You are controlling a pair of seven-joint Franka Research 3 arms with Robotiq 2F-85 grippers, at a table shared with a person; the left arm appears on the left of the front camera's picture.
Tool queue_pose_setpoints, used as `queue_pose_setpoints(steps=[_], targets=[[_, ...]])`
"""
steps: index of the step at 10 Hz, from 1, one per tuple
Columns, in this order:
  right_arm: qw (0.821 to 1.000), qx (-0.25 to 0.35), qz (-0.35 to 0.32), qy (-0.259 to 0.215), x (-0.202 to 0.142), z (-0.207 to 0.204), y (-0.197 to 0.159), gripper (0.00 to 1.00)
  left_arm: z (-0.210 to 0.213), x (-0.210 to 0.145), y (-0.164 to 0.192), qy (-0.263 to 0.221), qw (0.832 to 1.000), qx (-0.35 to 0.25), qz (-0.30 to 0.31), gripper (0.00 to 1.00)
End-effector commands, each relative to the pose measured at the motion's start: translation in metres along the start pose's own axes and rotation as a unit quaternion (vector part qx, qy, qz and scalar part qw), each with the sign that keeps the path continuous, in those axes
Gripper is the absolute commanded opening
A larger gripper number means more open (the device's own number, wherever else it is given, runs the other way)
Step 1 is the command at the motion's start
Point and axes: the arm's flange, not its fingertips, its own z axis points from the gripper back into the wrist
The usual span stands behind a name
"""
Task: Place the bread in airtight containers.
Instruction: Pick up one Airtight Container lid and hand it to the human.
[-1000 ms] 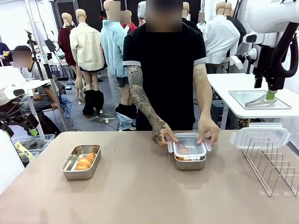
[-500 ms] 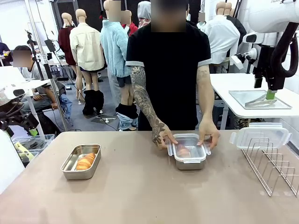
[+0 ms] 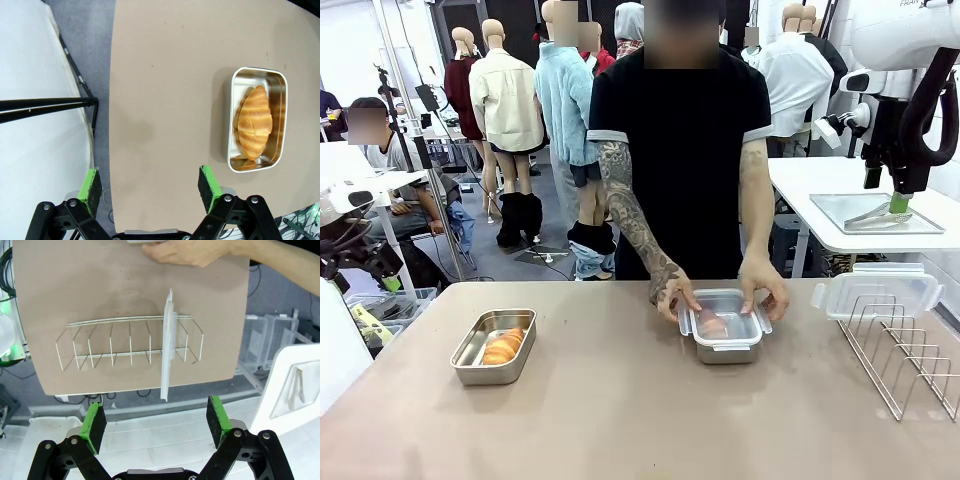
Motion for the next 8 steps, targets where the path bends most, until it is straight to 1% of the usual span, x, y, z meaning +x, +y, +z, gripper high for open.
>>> queue_pose_setpoints(steps=[1, 8], targets=[[1.0, 0.0, 0.002, 0.007, -0.0007, 0.0019, -0.0014, 1.0, 0.0014, -0.0014, 0.0013, 0.001, 1.0, -0.002, -0.007, 1.0], [1.0, 0.0, 0.002, 0.007, -0.0007, 0.0019, -0.0014, 1.0, 0.0014, -0.0014, 0.0013, 0.001, 1.0, -0.002, -0.007, 1.0]])
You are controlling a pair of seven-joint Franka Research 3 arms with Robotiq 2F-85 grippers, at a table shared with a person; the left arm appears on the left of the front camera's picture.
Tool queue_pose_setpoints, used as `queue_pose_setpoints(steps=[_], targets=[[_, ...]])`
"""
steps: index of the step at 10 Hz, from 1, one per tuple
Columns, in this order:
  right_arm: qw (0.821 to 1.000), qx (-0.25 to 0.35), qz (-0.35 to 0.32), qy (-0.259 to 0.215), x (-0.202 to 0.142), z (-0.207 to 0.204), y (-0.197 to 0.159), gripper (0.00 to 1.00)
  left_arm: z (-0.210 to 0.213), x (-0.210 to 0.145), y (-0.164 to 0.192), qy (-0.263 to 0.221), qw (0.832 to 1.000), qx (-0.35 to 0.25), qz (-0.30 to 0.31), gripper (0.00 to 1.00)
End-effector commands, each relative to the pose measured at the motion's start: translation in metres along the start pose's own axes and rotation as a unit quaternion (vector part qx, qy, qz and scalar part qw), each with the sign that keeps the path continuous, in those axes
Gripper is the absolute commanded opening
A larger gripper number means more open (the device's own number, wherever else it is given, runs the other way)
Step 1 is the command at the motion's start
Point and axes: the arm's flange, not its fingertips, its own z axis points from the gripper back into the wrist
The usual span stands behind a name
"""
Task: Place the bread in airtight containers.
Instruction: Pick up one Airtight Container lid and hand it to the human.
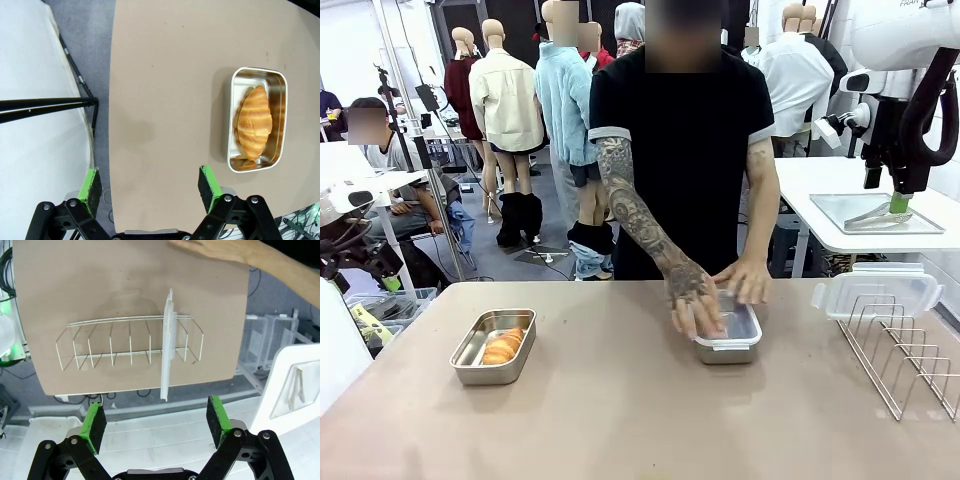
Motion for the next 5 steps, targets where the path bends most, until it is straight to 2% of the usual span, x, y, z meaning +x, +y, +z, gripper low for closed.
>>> queue_pose_setpoints(steps=[1, 5], targets=[[1.0, 0.0, 0.002, 0.007, -0.0007, 0.0019, -0.0014, 1.0, 0.0014, -0.0014, 0.0013, 0.001, 1.0, -0.002, -0.007, 1.0], [1.0, 0.0, 0.002, 0.007, -0.0007, 0.0019, -0.0014, 1.0, 0.0014, -0.0014, 0.0013, 0.001, 1.0, -0.002, -0.007, 1.0]])
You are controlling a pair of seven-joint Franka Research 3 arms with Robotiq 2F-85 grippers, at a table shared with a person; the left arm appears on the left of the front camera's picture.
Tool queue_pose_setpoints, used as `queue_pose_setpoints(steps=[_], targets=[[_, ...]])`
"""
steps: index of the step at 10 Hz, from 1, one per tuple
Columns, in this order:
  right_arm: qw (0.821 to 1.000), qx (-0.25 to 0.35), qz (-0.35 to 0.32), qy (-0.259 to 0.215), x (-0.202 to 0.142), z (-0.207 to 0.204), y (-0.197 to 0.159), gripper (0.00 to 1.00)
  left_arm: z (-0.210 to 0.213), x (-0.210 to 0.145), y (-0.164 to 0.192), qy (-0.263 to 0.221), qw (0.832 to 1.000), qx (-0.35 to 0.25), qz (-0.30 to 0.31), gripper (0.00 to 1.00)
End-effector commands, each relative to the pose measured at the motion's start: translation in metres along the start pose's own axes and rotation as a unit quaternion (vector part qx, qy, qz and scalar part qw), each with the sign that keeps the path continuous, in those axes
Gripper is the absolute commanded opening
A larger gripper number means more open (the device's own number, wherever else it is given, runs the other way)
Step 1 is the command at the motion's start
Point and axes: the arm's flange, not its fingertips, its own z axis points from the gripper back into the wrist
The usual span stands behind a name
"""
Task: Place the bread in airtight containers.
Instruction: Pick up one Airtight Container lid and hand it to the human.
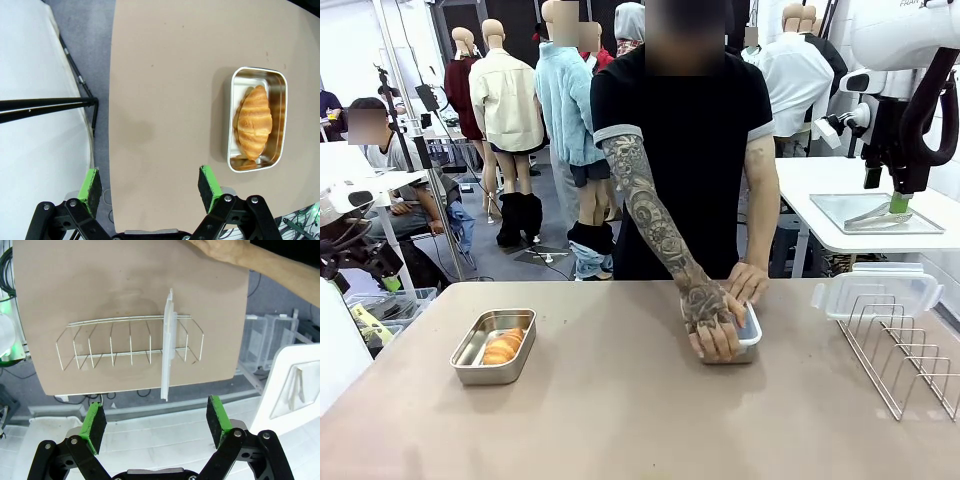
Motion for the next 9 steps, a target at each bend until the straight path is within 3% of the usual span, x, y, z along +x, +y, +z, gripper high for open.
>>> queue_pose_setpoints(steps=[1, 9], targets=[[1.0, 0.0, 0.002, 0.007, -0.0007, 0.0019, -0.0014, 1.0, 0.0014, -0.0014, 0.0013, 0.001, 1.0, -0.002, -0.007, 1.0], [1.0, 0.0, 0.002, 0.007, -0.0007, 0.0019, -0.0014, 1.0, 0.0014, -0.0014, 0.0013, 0.001, 1.0, -0.002, -0.007, 1.0]])
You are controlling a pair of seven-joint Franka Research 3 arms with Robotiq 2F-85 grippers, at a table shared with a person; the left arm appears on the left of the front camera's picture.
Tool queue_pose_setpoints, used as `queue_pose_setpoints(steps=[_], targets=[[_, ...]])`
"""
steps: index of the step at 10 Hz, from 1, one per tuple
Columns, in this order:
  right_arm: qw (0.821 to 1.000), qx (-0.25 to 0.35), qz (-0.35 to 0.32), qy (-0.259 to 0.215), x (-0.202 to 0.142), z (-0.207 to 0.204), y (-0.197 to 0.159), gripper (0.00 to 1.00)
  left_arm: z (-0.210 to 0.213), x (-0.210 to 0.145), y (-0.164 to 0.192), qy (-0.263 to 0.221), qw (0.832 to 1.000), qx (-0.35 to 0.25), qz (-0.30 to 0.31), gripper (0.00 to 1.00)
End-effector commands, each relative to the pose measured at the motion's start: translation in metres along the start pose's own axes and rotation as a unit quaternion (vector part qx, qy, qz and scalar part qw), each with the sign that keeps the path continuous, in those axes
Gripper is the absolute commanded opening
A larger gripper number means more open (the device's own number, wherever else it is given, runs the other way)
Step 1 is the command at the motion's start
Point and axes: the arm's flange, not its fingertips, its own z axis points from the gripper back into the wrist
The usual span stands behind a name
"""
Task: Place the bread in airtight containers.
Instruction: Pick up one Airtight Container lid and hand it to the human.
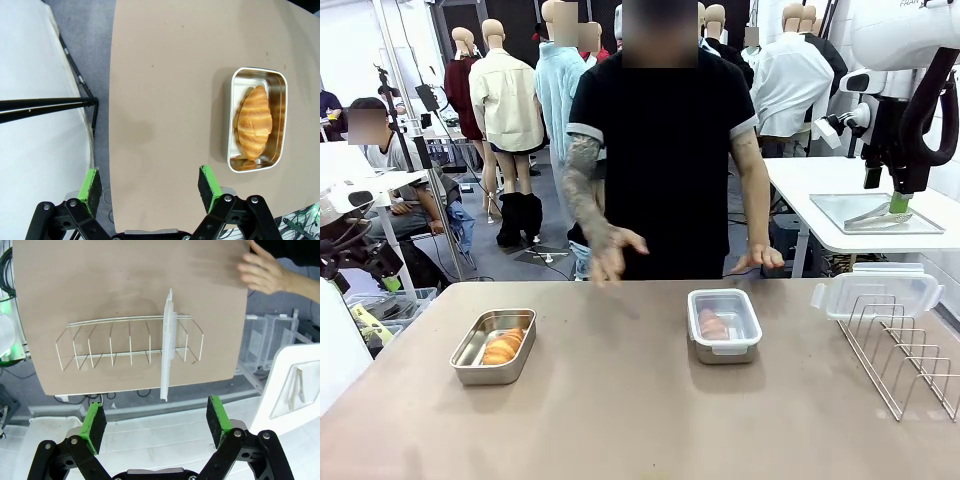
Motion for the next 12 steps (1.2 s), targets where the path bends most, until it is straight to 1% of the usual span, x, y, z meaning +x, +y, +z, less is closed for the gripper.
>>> queue_pose_setpoints(steps=[1, 12], targets=[[1.0, 0.0, 0.002, 0.007, -0.0007, 0.0019, -0.0014, 1.0, 0.0014, -0.0014, 0.0013, 0.001, 1.0, -0.002, -0.007, 1.0], [1.0, 0.0, 0.002, 0.007, -0.0007, 0.0019, -0.0014, 1.0, 0.0014, -0.0014, 0.0013, 0.001, 1.0, -0.002, -0.007, 1.0]])
